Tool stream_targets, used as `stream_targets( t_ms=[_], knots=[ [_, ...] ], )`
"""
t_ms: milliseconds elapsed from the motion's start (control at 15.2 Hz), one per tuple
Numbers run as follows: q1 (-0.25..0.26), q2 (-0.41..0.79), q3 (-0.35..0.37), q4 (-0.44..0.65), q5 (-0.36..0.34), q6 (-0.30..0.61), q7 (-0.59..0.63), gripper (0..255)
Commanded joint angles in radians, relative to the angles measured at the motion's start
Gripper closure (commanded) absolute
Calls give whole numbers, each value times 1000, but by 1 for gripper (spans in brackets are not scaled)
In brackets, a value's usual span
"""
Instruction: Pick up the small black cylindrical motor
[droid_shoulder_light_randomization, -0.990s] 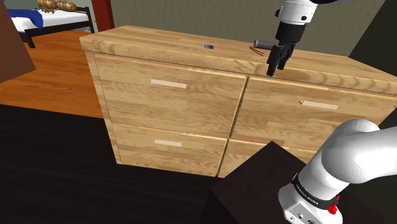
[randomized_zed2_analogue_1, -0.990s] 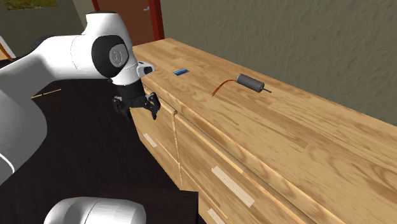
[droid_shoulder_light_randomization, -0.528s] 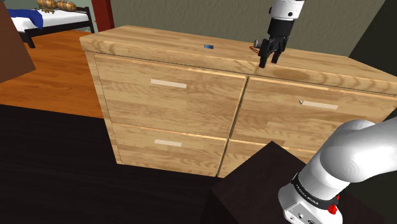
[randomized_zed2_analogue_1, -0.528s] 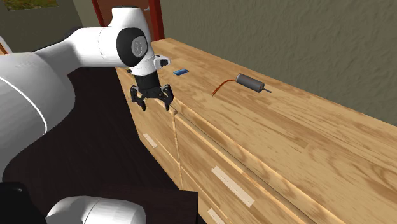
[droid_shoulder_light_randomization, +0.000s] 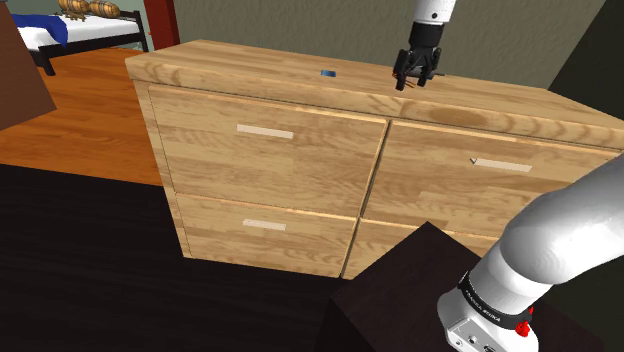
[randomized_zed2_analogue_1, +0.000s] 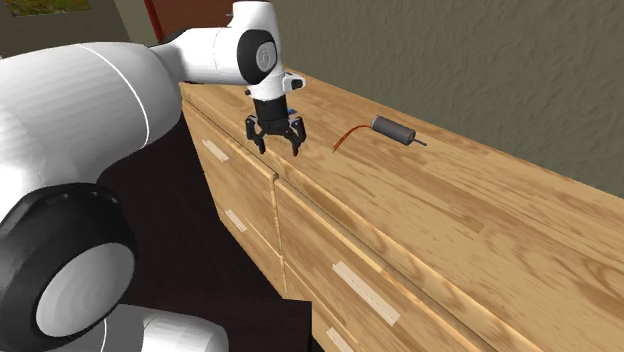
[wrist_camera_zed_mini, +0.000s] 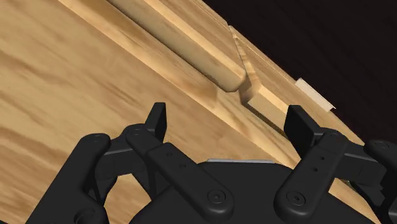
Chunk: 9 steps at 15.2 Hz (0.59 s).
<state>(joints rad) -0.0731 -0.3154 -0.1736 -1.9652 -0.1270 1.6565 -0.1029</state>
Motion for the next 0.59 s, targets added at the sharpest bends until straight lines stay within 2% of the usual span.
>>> stream_targets(
  t_ms=[0, 528],
  knots=[
    [-10, 70, -16, 68, 7, 4, 8, 0],
    [-71, 370, -96, 417, 69, -42, 0, 0]
  ],
)
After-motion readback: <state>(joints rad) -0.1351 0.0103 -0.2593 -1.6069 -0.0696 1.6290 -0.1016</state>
